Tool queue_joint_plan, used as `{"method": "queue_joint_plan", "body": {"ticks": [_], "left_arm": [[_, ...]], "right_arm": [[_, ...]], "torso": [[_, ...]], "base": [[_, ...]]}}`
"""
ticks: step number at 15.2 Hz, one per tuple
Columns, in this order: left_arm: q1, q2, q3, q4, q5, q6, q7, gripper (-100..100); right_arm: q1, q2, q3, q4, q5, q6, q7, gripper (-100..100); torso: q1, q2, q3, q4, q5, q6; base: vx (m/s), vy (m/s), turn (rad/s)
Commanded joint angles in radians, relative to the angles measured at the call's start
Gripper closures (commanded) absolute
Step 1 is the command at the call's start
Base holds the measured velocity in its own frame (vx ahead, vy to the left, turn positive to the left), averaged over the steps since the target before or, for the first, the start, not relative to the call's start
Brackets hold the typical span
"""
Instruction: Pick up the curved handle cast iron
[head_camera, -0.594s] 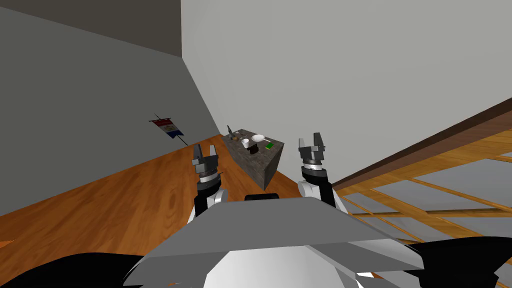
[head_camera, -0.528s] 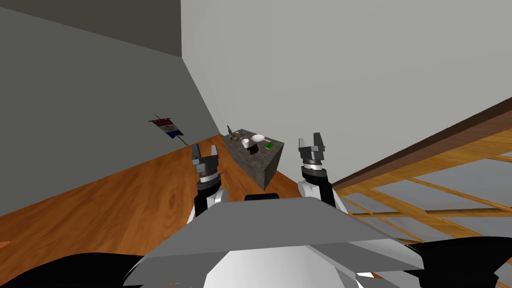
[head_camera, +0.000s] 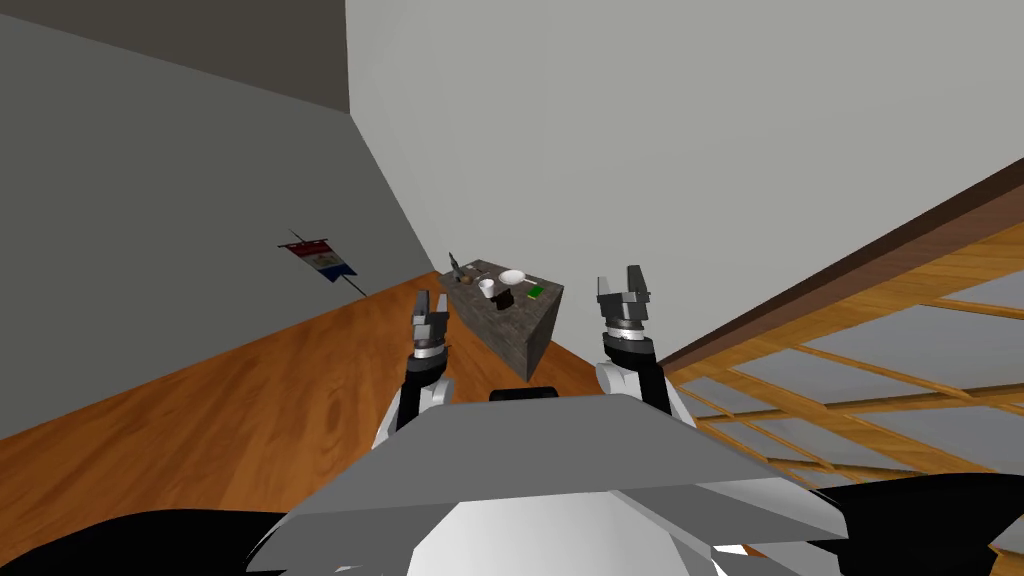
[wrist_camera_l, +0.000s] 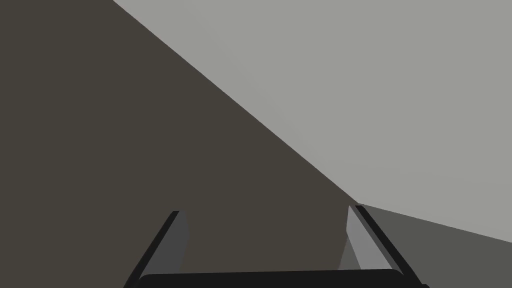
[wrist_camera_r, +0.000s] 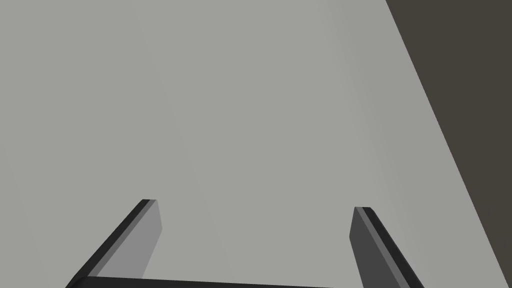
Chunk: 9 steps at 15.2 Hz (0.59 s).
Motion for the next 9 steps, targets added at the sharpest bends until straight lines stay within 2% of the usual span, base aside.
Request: {"method": "queue_joint_plan", "body": {"ticks": [1,2,3,5,8,9], "left_arm": [[-0.024,0.017,-0.01,0.044,-0.024,0.015,-0.023,-100],[-0.037,0.024,-0.013,0.068,-0.035,0.021,-0.032,-100],[-0.037,0.024,-0.013,0.068,-0.035,0.021,-0.032,-100],[-0.064,0.035,-0.019,0.121,-0.06,0.034,-0.053,-100],[-0.079,0.04,-0.022,0.15,-0.073,0.041,-0.064,-100],[-0.095,0.045,-0.026,0.179,-0.086,0.049,-0.075,-100]], "right_arm": [[0.0,0.0,0.0,0.0,0.0,0.0,0.0,0],[0.0,0.0,0.0,0.0,0.0,0.0,0.0,0],[0.0,0.0,0.0,0.0,0.0,0.0,0.0,0],[0.0,0.0,0.0,0.0,0.0,0.0,0.0,0],[0.0,0.0,0.0,0.0,0.0,0.0,0.0,0],[0.0,0.0,0.0,0.0,0.0,0.0,0.0,0]], "torso": [[0.0,0.0,0.0,0.0,0.0,0.0],[0.0,0.0,0.0,0.0,0.0,0.0],[0.0,-0.001,0.0,0.0,0.0,0.0],[0.0,0.0,0.0,0.0,0.0,0.0],[0.0,0.0,0.0,0.0,0.0,0.0],[0.0,0.0,0.0,0.0,0.0,0.0]], "base": [[0.031,0.017,-0.103],[0.031,0.017,-0.128],[0.024,0.018,-0.084],[0.022,0.015,-0.081],[0.019,0.016,-0.083],[0.016,0.015,-0.087]]}}
